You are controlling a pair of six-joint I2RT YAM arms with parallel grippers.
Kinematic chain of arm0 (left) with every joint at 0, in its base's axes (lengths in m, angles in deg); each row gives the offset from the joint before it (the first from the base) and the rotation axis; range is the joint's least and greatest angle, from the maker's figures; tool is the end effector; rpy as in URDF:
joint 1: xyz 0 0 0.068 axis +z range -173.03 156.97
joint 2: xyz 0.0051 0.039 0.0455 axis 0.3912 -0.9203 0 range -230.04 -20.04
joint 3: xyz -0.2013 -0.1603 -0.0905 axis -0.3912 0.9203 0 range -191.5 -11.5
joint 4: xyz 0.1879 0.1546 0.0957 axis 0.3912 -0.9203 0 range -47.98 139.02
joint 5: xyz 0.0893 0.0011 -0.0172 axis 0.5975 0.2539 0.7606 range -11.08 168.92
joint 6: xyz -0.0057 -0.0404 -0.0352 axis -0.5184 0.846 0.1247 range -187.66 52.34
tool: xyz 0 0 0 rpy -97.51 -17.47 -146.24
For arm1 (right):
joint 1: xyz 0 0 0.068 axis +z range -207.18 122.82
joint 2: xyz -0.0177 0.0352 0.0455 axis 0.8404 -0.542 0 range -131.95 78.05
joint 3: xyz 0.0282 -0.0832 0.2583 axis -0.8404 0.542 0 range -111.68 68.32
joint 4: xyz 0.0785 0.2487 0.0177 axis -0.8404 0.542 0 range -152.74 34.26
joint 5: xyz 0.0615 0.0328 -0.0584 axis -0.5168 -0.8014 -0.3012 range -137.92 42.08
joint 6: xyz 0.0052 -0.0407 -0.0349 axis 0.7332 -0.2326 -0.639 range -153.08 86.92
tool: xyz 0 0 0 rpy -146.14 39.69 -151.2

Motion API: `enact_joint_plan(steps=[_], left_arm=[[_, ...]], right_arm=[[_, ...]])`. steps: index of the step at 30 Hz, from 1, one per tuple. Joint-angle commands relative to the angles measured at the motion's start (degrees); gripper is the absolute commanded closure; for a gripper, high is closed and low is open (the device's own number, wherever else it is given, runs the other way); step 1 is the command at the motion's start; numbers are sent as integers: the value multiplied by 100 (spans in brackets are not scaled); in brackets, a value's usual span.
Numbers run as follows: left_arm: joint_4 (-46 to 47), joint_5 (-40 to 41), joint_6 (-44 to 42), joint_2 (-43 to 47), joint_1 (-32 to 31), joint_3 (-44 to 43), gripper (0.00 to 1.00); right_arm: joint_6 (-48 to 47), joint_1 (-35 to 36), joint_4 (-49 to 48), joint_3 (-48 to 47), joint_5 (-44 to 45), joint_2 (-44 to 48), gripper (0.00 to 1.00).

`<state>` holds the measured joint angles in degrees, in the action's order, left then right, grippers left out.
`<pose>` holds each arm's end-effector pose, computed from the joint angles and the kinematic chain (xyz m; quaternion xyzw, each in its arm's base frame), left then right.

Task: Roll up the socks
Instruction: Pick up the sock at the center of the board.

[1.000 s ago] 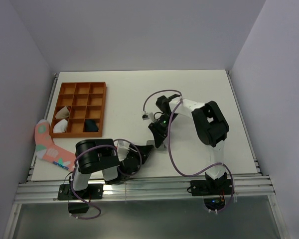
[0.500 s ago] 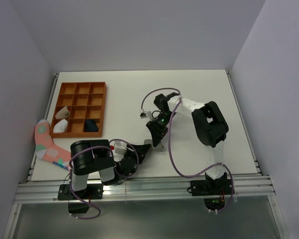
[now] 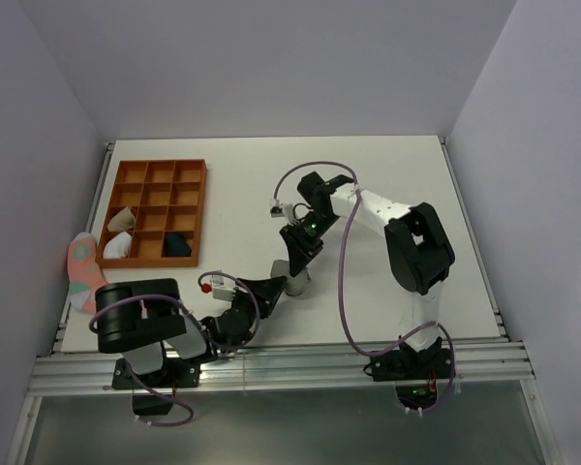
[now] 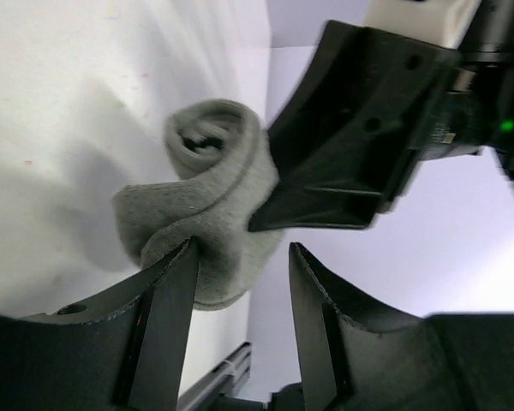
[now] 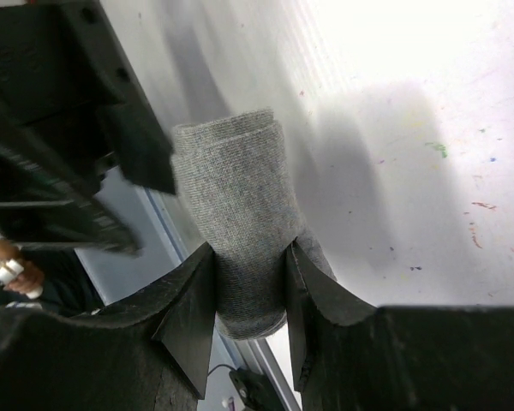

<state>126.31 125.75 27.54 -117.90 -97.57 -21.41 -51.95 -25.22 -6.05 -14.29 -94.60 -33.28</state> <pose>0.0840 -0.2065 0.1142 -0.3761 0.6494 -0.5562 0.3570 0.2981 0.2166 0.1962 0.4081 -0.8219 -0.3974 0.0086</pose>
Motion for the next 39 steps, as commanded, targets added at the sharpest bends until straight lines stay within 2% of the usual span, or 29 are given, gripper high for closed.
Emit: enact_joint_plan(steps=[1, 4, 5, 13, 16, 24, 29, 34, 39], left_arm=[[-38, 318, -229, 601, -78, 68, 48], [-1056, 301, -168, 1163, -87, -98, 48], [-1685, 283, -151, 1382, -87, -255, 48], [-2719, 212, 86, 2060, -87, -398, 46], [-2238, 352, -1, 2131, -87, -204, 46], [-2210, 476, -458, 2351, 18, -424, 45], [-1824, 327, -826, 2579, 326, -336, 44], [-2025, 2, -1266, 2948, 616, -546, 43], [-2360, -95, -1276, 3001, 643, -714, 43]], right_arm=[[410, 29, -421, -177, 123, 454, 89], [577, 38, -632, -177, 334, 656, 89], [665, 38, -685, -168, 430, 761, 89], [815, 38, -1010, -203, 994, 1113, 89], [841, 38, -1098, -142, 1055, 1306, 89], [947, 178, -1283, 34, 1363, 1684, 90], [1043, 363, -1353, 113, 1521, 1895, 90], [1123, 460, -1406, 131, 1644, 1931, 90], [1158, 503, -1503, 88, 1863, 2001, 90]])
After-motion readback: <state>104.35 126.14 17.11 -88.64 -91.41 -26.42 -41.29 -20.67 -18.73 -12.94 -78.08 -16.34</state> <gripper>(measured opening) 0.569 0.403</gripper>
